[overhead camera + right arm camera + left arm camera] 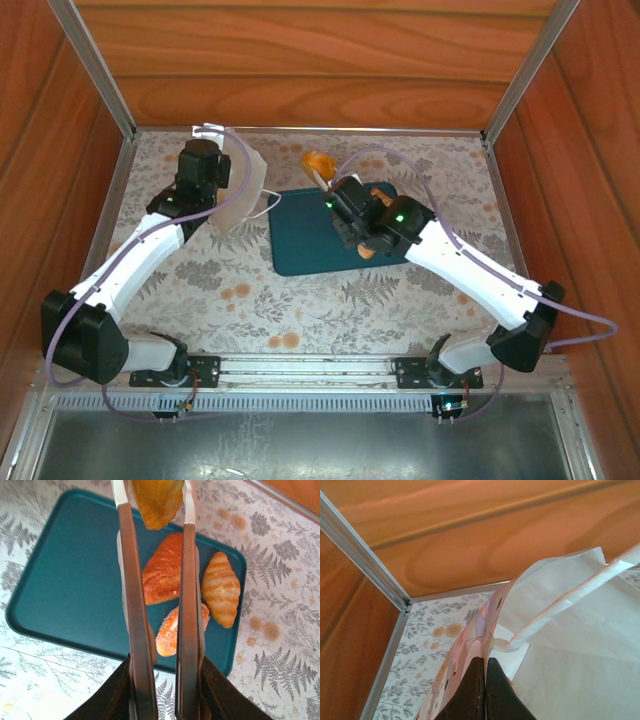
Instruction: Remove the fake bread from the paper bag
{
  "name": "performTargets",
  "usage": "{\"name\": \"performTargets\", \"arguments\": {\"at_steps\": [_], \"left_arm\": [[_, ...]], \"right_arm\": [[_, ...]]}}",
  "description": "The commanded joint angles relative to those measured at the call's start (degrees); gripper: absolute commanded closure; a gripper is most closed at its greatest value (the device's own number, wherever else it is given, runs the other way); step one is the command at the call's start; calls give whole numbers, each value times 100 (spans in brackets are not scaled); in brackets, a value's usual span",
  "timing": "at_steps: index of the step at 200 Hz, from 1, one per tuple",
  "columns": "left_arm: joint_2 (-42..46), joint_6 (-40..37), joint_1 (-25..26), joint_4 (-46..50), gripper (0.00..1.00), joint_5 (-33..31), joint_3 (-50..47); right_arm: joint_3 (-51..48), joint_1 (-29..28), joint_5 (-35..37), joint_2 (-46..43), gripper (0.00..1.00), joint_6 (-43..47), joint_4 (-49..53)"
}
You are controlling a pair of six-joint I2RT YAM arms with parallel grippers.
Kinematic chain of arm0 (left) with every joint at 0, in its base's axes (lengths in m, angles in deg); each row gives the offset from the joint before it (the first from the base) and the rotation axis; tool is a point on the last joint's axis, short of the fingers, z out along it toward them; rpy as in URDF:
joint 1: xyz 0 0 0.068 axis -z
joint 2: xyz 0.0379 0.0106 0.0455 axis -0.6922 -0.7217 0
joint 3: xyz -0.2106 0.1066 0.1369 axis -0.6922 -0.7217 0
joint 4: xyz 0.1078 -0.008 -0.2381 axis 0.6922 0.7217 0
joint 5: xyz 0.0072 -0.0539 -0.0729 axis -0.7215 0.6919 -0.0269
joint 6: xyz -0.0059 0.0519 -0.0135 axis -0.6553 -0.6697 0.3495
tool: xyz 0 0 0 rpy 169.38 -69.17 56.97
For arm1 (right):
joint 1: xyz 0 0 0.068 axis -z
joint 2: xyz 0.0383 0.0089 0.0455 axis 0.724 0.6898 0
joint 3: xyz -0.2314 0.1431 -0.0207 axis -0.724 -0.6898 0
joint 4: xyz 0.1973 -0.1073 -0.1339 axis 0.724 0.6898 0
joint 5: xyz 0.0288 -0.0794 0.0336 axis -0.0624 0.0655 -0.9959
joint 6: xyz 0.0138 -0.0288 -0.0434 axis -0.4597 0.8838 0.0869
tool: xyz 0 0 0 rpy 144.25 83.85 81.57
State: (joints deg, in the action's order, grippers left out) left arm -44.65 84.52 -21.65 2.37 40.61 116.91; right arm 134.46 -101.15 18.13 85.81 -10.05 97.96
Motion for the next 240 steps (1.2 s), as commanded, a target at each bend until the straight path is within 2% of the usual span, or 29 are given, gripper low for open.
{"name": "performTargets", "arguments": {"at_steps": [1,46,147,208,240], "left_arm": [[255,-66,-132,73,100,-168,-56],[329,-53,-264,101,100,-124,-53],[277,81,-268,31,100,74,-97],[303,102,-265,29,100,92,-109],[311,105,-270,30,100,102,-93]], "right_arm": [[-59,-62,131,60,100,-1,-417],[-163,-132,139,402,100,-30,-482],[86,-399,816,1326,100,-26,-282],[172,-565,678,1702,90,-254,38],[252,-635,621,1732,81,-307,169]]}}
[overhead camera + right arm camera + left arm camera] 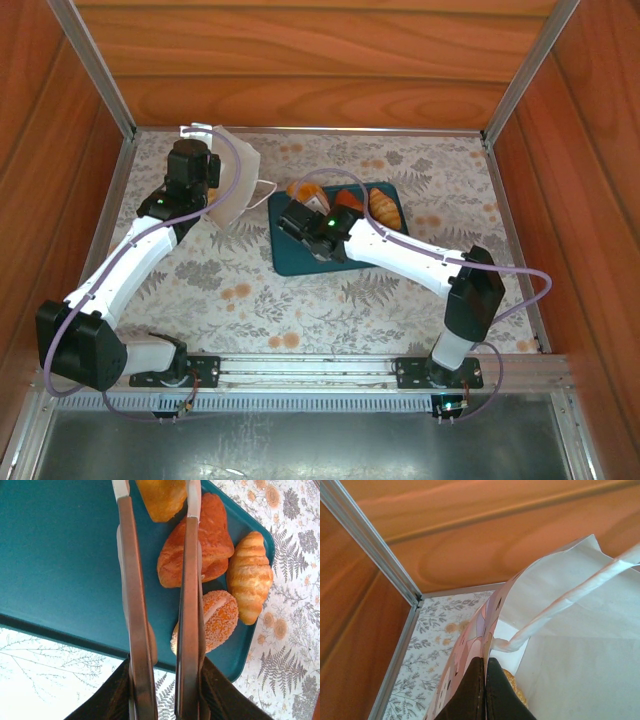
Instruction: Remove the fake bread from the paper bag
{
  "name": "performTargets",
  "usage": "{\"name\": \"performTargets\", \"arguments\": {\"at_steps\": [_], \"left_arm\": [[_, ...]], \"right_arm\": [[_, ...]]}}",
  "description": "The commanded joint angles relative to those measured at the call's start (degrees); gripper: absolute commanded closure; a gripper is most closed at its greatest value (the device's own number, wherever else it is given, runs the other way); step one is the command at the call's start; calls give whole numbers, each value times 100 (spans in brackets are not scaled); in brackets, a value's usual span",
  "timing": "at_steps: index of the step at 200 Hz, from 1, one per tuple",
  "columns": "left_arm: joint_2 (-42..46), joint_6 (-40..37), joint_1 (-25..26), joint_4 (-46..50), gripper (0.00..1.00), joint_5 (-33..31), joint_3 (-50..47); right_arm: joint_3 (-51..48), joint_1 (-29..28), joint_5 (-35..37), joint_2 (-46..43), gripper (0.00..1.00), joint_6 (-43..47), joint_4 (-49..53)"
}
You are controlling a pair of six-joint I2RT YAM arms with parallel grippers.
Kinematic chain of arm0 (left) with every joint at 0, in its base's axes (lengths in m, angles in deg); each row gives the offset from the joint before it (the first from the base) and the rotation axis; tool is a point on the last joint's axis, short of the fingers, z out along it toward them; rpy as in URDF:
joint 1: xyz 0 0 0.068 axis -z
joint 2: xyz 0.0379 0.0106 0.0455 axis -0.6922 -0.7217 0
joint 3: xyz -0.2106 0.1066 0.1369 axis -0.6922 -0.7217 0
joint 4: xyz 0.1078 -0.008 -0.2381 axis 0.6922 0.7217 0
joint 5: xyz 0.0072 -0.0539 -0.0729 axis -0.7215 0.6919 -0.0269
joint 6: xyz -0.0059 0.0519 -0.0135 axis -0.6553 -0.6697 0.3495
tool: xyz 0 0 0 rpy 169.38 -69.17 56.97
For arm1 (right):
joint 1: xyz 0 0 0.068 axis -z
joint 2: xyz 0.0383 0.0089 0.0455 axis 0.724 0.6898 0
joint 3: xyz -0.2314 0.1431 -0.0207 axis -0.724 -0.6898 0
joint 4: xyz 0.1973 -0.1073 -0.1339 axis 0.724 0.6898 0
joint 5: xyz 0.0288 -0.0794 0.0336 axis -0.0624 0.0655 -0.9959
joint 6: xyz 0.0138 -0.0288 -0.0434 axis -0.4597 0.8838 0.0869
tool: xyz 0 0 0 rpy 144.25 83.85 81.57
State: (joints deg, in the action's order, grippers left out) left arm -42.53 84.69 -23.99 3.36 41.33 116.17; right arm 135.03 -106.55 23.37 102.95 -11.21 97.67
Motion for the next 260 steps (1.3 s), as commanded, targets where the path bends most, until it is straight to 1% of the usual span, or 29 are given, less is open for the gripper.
{"name": "performTargets", "arguments": {"at_steps": [1,86,124,197,260], "left_arm": [[103,85,-37,-72,100,32,-14],[39,92,-30,-117,100,79,43],[51,103,-32,-129,100,87,56],[46,114,-30,-160,100,94,69],[87,123,-32,-173,100,87,43]], "right_arm": [[204,-94,93,17,81,-197,204],[291,-119,-109,-193,72,-207,363],[318,-146,-258,-239,65,-133,343],[336,-197,-418,-282,63,-72,404],[354,-434,-501,-282,62,-106,733]]}}
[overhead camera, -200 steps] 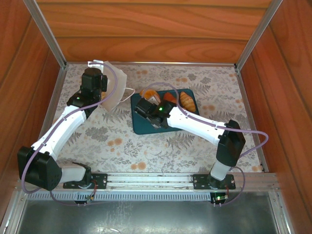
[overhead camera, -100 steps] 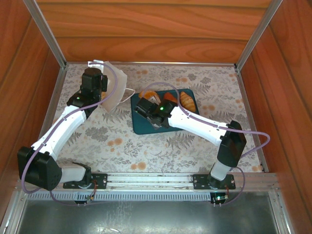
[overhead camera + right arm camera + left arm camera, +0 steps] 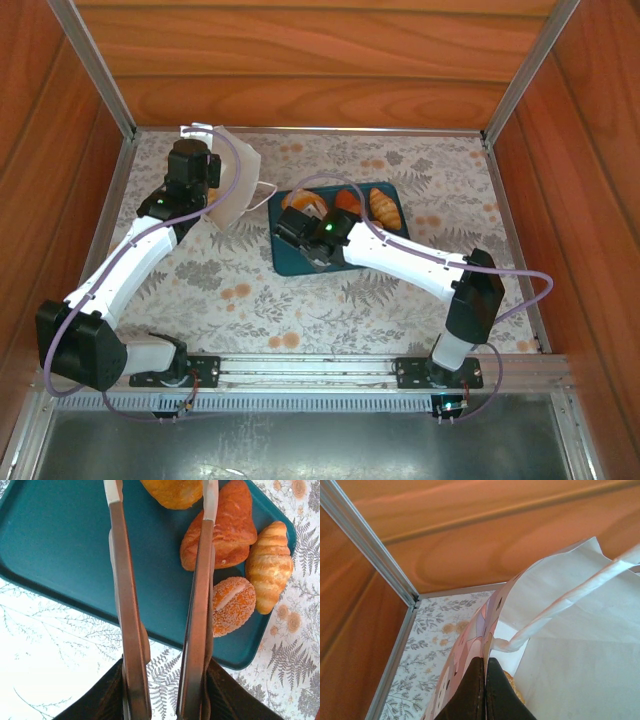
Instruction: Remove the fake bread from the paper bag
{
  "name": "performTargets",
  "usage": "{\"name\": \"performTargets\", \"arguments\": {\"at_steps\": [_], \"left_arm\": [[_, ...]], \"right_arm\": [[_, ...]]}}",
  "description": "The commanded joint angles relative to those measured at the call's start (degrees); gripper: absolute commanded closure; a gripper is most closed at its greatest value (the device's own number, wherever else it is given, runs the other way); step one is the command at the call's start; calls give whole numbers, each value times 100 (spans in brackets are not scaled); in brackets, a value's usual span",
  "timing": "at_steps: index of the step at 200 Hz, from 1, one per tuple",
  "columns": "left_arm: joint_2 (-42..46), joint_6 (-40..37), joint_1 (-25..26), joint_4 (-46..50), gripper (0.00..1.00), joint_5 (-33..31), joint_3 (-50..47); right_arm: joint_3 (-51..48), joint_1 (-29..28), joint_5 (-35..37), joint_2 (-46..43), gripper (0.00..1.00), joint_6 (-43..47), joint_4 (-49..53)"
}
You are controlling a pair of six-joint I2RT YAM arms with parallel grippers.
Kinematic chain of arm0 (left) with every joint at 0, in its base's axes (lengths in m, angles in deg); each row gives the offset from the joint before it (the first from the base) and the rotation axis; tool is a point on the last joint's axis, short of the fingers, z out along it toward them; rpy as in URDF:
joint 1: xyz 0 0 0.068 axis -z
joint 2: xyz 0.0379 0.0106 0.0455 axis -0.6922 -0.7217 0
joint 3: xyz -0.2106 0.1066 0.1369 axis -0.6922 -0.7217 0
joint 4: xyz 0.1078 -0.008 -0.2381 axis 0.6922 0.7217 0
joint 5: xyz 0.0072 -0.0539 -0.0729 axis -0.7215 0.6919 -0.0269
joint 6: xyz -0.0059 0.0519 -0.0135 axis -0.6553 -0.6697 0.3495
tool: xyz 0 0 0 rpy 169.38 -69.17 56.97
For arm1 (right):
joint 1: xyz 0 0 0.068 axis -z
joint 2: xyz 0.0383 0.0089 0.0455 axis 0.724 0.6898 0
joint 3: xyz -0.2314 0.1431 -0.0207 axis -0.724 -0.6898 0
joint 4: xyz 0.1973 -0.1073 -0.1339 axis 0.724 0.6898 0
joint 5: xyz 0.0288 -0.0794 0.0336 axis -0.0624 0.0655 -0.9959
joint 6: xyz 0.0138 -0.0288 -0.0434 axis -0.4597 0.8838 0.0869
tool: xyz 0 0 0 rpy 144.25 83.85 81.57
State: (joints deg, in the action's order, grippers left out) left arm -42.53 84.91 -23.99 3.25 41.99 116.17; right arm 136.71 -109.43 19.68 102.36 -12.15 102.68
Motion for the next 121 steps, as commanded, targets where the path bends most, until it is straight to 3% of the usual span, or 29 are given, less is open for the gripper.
{"name": "performTargets", "arguments": {"at_steps": [1,121], "left_arm": [[84,99,-31,-162,100,22,43],[177,158,-30,-145,100,80,-3]], "right_arm": [[185,-146,-135,-219,62,-12,235],[326,-428,-189,-207,62,-11,601]]}}
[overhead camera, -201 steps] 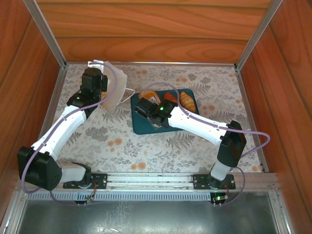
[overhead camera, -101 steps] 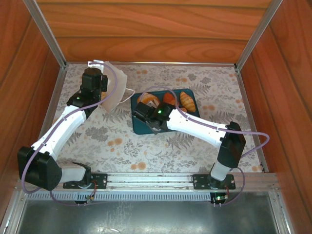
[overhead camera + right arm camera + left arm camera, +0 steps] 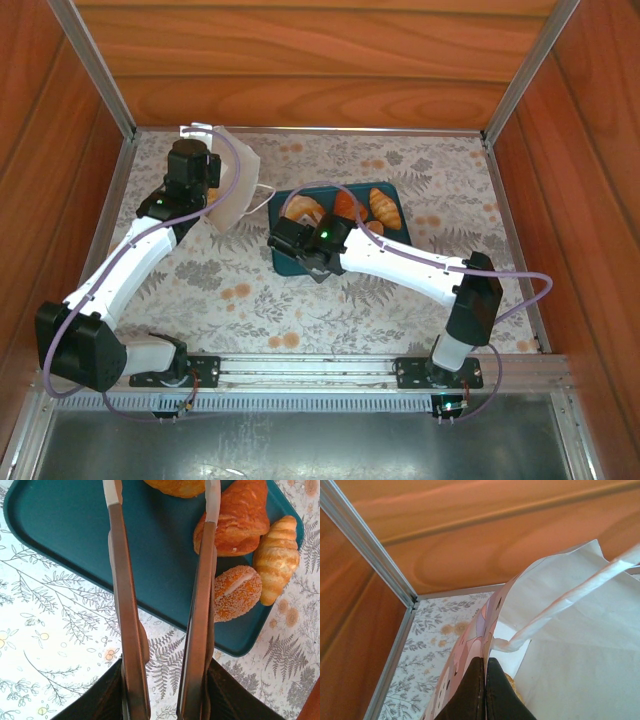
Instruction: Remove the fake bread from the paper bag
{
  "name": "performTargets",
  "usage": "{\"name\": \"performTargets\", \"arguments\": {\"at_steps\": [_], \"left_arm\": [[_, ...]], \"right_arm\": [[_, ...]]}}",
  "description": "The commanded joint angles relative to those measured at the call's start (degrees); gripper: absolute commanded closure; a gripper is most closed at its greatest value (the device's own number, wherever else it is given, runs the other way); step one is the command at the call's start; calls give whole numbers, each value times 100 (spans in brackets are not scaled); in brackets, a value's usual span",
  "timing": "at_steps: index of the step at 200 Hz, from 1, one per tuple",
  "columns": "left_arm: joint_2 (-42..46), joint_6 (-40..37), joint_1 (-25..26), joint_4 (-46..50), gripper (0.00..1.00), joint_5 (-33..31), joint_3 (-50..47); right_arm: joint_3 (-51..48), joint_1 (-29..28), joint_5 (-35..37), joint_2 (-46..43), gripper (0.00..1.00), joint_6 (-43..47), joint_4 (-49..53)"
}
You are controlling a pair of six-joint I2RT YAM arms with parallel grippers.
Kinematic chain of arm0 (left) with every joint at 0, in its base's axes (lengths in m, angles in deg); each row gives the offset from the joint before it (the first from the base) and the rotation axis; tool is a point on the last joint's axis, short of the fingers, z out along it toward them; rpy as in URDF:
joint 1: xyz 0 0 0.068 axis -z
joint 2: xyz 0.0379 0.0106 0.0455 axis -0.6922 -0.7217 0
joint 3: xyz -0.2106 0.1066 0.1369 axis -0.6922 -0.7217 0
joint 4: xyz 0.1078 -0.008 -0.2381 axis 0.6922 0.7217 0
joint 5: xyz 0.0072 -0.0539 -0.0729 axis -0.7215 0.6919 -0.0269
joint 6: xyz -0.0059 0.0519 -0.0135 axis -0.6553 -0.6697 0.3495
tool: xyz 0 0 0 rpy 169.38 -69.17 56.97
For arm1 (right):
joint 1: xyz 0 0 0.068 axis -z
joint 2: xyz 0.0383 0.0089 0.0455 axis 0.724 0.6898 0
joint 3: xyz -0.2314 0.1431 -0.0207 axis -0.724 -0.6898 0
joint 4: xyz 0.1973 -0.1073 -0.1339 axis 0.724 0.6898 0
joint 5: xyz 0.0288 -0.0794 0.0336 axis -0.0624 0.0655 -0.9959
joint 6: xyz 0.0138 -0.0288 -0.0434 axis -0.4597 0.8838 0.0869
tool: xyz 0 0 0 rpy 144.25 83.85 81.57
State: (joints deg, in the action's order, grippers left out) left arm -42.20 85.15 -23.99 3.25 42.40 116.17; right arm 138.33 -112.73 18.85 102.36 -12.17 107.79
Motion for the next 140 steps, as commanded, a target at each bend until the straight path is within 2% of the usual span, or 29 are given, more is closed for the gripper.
{"name": "performTargets", "arguments": {"at_steps": [1,37,90,140], "left_arm": [[144,134,-30,-145,100,40,-2],[168,151,-30,-155,100,61,-14],[194,187,-30,-174,100,102,-71],[183,179,-33,-198,100,104,-70]], "right_arm": [[164,-98,-107,-207,62,-14,93],[129,-159,-279,-98,62,91,97],[339,-159,-99,453,60,-76,595],[360,-159,-108,419,58,-36,509]]}}
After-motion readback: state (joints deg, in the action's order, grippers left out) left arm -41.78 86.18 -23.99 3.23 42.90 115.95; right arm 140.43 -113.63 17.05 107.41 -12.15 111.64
